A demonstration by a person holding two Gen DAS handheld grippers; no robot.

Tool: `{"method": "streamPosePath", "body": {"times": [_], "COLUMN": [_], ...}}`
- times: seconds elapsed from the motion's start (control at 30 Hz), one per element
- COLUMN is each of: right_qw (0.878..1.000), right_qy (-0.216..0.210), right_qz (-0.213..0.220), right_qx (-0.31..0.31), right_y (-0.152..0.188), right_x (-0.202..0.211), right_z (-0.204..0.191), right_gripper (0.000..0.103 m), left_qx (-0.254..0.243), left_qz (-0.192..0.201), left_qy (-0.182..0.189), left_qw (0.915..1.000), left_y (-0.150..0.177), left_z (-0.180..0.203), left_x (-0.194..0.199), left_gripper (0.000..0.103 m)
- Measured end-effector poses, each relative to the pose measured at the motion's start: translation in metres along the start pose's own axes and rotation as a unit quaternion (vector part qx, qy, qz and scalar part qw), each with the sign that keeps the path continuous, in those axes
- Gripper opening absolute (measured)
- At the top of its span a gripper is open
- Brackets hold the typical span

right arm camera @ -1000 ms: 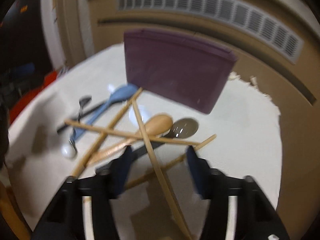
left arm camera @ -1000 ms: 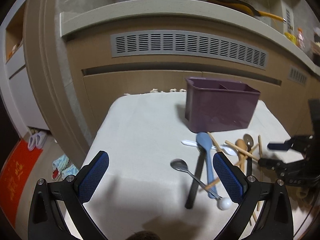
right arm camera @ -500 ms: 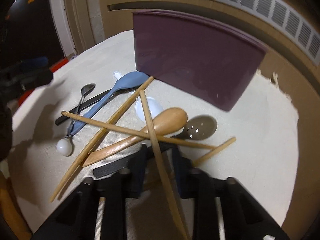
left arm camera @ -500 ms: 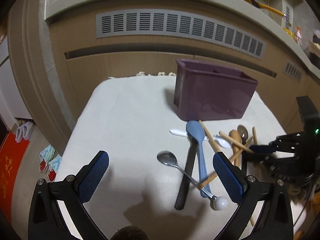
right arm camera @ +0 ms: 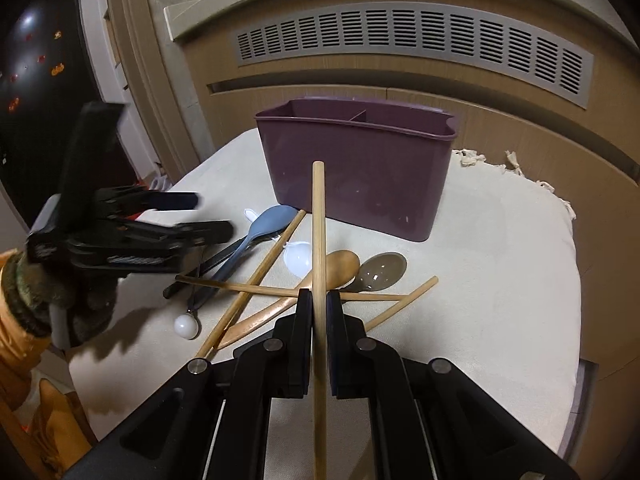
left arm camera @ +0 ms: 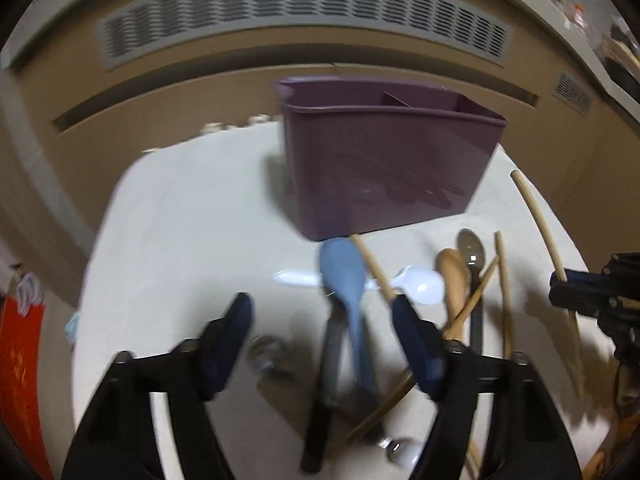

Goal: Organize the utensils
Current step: 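Grasp a wooden chopstick with the right tool while the left tool grasps the blue spoon, then carry the blue spoon over the purple caddy with the left tool while the right holds the chopstick upright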

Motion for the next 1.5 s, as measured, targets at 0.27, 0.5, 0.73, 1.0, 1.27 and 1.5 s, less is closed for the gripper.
{"method": "streamPosePath", "body": {"times": [0.27, 0.5, 0.73, 1.0, 1.27, 1.5], "right_qw": [1.0, 1.0, 1.0, 0.999, 0.989, 0.966], "right_qy": [0.001, -0.003, -0.005, -0.006, 0.002, 0.004], "right_qz": [0.007, 0.003, 0.017, 0.036, 0.149, 0.259], "right_qx": [0.001, -0.01, -0.022, -0.028, -0.004, 0.016], "right_y": [0.005, 0.009, 0.011, 0.016, -0.025, -0.095], "right_x": [0.001, -0.003, 0.015, 0.045, 0.122, 0.193], "right_z": [0.0, 0.002, -0.002, -0.012, -0.039, -0.065], "right_gripper": [0.007, 0.007, 0.007, 0.007, 0.007, 0.007], "left_qx": [-0.002, -0.001, 0.0, 0.012, -0.007, -0.019], "left_qz": [-0.063, -0.08, -0.046, 0.041, 0.21, 0.31], "left_qy": [0.017, 0.031, 0.032, 0.021, 0.001, -0.042], "left_qw": [0.9979, 0.9963, 0.9984, 0.9989, 0.9776, 0.9496], "left_y": [-0.029, -0.038, -0.02, 0.01, -0.028, -0.083], "left_z": [-0.001, 0.005, 0.019, 0.033, 0.032, 0.02], "left_x": [-0.046, -0.06, -0.032, 0.048, 0.18, 0.248], "left_gripper": [0.058, 0.046, 0.033, 0.033, 0.013, 0.012]}}
Point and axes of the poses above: each gripper's, at about its wrist camera, not at the fingertips, and x roughly against the way its jaws point, z to its right, y to its underside, the point moved 2 cm from there along -x, roughly the way its jaws point, and after that the axes turned 13 degrees about -x, right-handed, at the moved point
